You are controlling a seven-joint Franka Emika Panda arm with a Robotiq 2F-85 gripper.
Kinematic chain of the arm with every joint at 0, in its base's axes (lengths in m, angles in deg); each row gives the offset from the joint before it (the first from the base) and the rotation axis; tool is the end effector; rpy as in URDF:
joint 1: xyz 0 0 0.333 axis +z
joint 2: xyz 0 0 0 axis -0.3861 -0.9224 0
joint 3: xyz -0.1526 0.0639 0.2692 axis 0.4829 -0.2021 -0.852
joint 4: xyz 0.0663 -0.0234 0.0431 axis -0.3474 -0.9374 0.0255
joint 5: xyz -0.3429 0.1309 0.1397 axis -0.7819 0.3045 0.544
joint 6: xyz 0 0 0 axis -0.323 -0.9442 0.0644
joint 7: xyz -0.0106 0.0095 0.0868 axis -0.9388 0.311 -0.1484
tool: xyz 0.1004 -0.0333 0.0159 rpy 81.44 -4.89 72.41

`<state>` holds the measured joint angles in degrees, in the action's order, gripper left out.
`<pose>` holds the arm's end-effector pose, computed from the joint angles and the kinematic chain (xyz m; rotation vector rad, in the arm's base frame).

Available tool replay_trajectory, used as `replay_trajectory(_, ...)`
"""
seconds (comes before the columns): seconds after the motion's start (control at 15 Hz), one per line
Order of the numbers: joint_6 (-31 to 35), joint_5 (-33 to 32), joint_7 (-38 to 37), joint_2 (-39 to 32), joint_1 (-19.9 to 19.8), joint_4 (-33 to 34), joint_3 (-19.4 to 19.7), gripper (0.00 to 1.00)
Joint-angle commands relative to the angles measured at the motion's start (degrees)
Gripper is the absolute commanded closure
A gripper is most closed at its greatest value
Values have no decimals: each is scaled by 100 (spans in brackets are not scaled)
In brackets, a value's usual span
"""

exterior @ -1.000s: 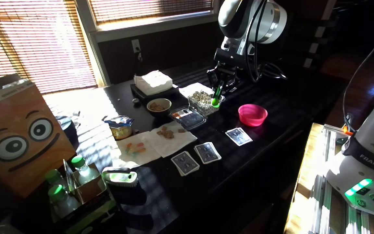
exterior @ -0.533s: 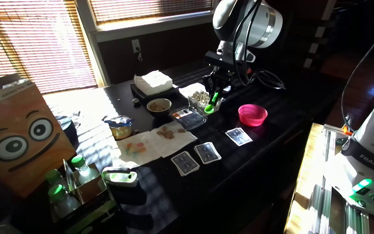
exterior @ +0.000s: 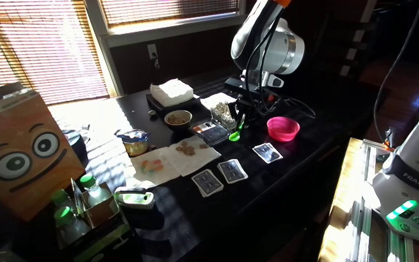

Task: Put some of the contents in the bowl on the green spoon

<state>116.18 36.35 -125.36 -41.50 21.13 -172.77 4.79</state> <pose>0.4385 -0.0538 0.1985 -2.1585 1.9372 0.1110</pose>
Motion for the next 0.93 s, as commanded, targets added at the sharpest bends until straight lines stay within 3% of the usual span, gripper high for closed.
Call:
replay_trajectory(0.0, 366, 269, 138, -577, -28, 331, -96, 96)
replay_trajectory(0.53, 355, 238, 205, -1130, -170, 646, -182, 96)
replay_trajectory(0.6, 341, 233, 208, -1171, -183, 676, -187, 85)
replay_trajectory(0.67, 282, 303, 265, -1201, -251, 723, -226, 59)
replay_trajectory(0.73, 238, 343, 253, -1216, -294, 748, -240, 58)
replay_trajectory(0.87, 181, 409, 250, -1115, -359, 731, -287, 45)
